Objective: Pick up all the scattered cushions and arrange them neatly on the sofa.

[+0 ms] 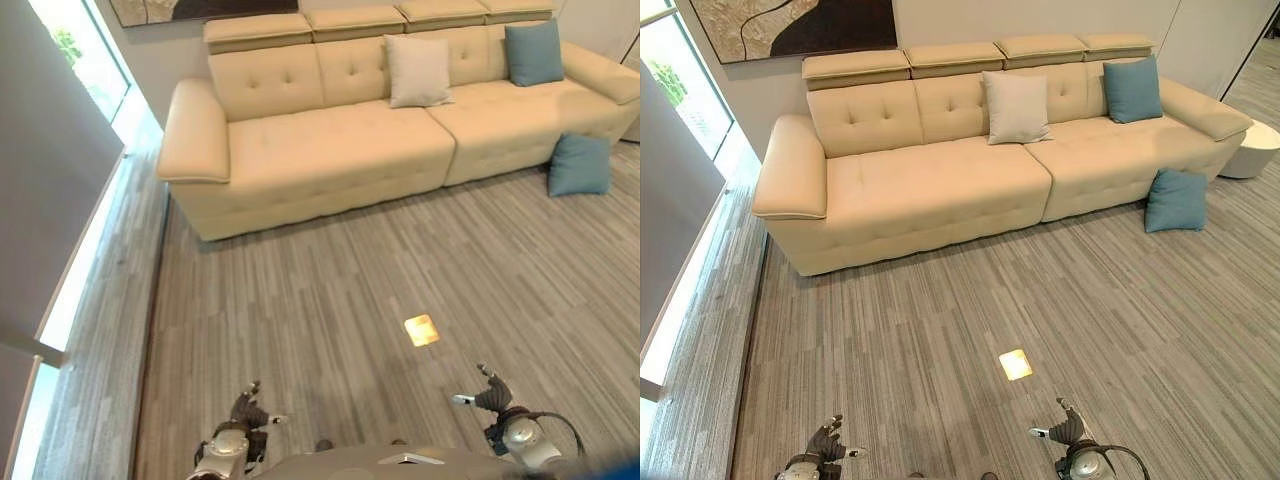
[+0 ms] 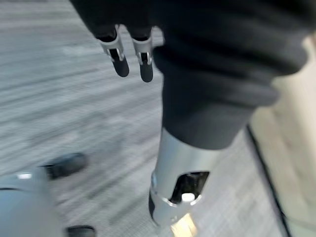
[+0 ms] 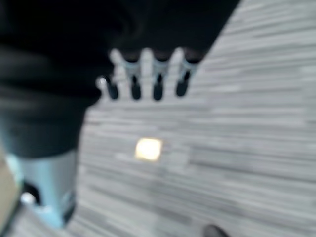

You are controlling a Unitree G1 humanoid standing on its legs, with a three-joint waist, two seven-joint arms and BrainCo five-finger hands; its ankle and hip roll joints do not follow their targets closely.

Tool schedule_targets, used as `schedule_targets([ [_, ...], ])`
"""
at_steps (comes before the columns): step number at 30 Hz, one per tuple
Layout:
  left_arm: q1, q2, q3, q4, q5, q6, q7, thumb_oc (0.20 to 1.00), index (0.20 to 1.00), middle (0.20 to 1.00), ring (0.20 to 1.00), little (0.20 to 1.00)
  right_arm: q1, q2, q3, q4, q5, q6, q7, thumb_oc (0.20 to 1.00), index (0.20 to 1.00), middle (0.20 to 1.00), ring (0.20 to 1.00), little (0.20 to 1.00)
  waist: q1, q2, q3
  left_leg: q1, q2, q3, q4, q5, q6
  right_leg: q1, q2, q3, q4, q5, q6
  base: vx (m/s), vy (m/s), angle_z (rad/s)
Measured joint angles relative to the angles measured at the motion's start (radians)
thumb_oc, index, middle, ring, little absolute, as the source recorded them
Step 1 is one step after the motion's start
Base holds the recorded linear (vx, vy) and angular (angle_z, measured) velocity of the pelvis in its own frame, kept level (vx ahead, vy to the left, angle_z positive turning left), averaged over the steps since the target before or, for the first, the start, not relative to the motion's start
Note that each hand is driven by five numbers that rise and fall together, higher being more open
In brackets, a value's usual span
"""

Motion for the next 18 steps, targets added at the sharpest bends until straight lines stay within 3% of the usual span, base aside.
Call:
schedule_targets([
  [18,-0.008,-0.001,-0.007,0.019,0.138,0.018,0.001,1.000,1.000,1.000,1.000,1.000,0.016,0.017,-0.003,0.056,-0.016,0.031,0.019,1.000,1.000,1.000,1.000,1.000,-0.005,-0.005,-0.003,0.006,0.003,0.003,0.000,-0.003,-0.004,0.001,0.004,0.004,0.000,-0.003,-0.007,0.00,-0.017,-0.01],
])
